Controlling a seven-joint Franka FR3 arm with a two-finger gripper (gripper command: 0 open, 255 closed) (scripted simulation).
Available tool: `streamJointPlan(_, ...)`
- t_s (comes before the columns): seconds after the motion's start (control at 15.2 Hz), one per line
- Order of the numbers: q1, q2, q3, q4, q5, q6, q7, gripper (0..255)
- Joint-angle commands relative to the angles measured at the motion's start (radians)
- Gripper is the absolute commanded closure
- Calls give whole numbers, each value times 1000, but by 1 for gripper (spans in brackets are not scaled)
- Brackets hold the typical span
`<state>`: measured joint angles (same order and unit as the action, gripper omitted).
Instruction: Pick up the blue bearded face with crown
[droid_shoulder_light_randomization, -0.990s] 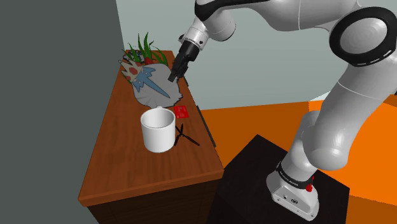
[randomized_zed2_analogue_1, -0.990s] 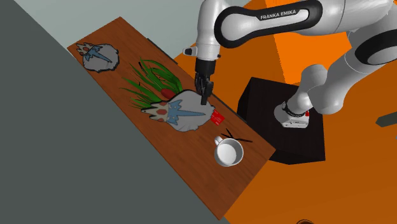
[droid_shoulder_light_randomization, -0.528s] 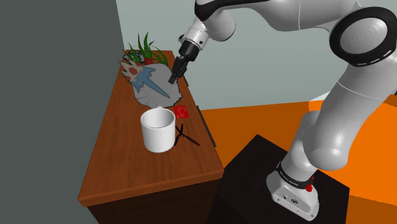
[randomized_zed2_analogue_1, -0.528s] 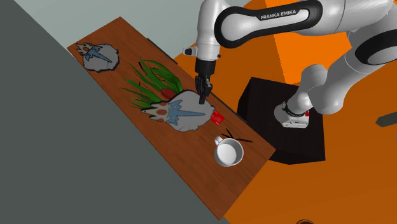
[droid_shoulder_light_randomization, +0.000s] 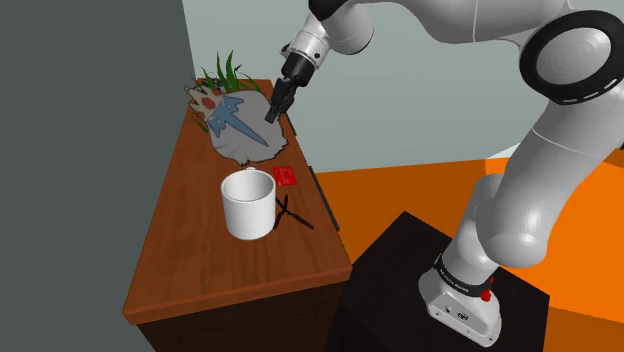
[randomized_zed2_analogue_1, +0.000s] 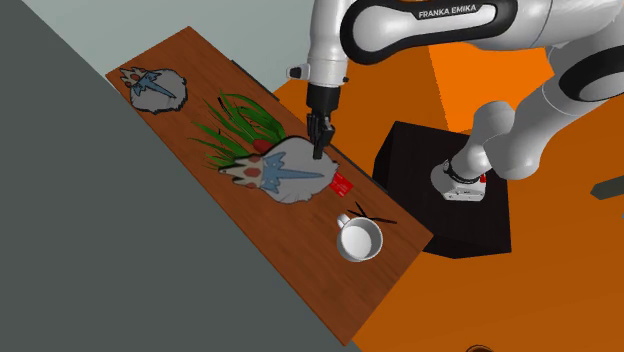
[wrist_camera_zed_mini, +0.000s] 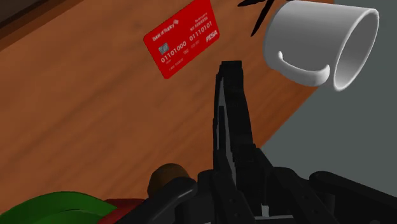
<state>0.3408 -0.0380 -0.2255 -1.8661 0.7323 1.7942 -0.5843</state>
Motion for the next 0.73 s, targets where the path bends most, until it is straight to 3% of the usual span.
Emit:
streamJointPlan(0.0,-1,-2,-1,22,-4,-18,15,255)
streamJointPlan(0.66,-4,-1,-5,125,-15,-99,77,255)
